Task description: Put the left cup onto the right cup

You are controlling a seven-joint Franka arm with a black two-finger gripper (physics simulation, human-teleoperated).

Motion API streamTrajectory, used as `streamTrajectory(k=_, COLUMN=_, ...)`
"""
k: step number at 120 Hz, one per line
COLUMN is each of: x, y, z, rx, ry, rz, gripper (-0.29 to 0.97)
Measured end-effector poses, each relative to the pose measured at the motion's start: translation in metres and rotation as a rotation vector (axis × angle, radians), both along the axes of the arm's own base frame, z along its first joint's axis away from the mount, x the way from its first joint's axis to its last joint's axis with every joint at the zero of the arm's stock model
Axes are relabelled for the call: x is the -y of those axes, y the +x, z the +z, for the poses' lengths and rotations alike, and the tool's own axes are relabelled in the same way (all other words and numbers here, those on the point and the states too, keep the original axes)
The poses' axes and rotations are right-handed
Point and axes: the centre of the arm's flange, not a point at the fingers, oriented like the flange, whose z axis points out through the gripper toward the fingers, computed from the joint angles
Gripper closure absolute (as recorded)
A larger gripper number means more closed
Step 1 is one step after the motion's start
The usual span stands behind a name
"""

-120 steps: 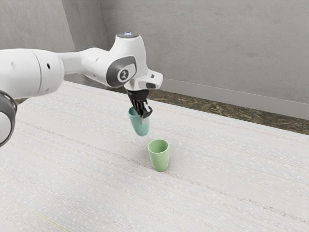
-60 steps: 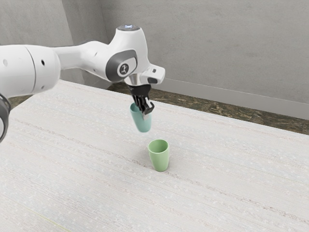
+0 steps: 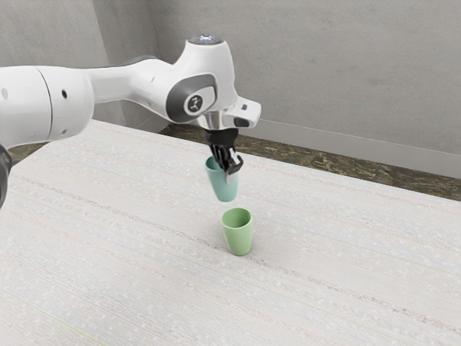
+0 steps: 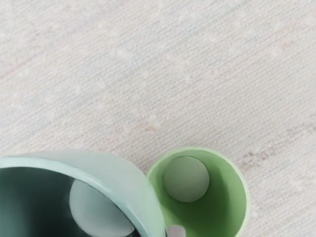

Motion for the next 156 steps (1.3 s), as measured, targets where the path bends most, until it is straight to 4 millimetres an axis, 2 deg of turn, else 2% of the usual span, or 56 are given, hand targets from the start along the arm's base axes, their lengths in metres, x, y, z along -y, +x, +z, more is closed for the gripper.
streamTrajectory(k=39, x=0.024, y=-0.008, z=0.004, rx=-0.002, ry=0.006, rz=0.0, gripper=0.78)
streamTrajectory(k=60, x=0.029, y=-0.011, z=0.007, rx=0.001, ry=0.008, rz=0.016, gripper=0.78)
streamTrajectory(k=93, x=0.037, y=-0.027, z=0.003, rx=-0.016, ry=0.019, rz=0.042, gripper=0.78)
streamTrajectory(k=156, x=0.046, y=-0.029, z=-0.006, rx=-0.026, ry=0.01, rz=0.095, gripper=0.78)
